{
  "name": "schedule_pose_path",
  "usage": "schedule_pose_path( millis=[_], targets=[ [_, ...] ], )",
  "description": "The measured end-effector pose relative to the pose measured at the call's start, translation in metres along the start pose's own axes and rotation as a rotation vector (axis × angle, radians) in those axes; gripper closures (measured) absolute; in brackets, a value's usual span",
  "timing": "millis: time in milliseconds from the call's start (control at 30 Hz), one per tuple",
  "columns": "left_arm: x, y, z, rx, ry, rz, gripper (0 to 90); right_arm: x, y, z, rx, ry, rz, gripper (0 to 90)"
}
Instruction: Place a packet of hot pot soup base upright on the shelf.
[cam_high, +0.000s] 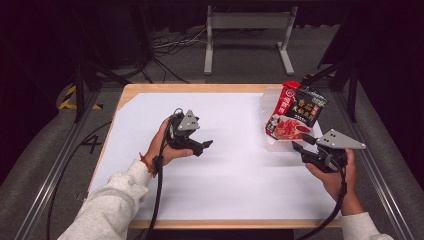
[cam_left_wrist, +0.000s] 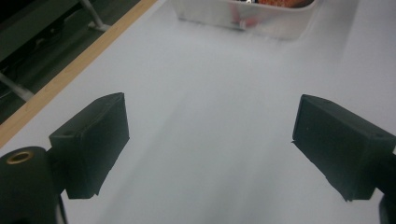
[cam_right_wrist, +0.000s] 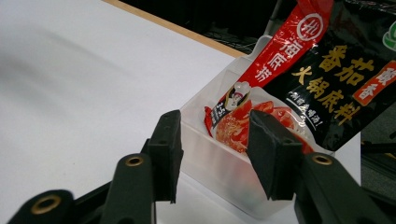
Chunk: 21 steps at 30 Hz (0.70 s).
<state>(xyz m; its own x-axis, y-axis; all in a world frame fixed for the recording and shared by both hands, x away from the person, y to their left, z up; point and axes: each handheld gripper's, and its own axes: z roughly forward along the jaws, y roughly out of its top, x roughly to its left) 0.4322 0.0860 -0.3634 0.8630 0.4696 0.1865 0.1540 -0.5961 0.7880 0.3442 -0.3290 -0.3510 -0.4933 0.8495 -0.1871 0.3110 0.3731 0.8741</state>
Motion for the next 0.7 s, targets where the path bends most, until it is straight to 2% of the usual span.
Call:
schedule_pose_path(
  millis=[300, 500, 633, 700],
  targets=[
    [-0.004, -0.034, -0.026, 0.036, 0.039, -0.029, 10.3, 0.004, -0.005, 0.002, 0.018, 0.018, -0.022, 46.3],
    [-0.009, -0.058, -0.044, 0.054, 0.075, -0.034, 9.5, 0.010, -0.009, 0.004, 0.046, 0.032, -0.060, 42.6],
    [-0.013, -0.075, -0.053, 0.084, 0.091, -0.034, 9.4, 0.015, -0.013, 0.007, 0.063, 0.045, -0.078, 39.5],
    [-0.015, -0.084, -0.057, 0.096, 0.113, -0.033, 9.0, 0.016, -0.016, 0.009, 0.072, 0.047, -0.085, 37.5]
  ],
)
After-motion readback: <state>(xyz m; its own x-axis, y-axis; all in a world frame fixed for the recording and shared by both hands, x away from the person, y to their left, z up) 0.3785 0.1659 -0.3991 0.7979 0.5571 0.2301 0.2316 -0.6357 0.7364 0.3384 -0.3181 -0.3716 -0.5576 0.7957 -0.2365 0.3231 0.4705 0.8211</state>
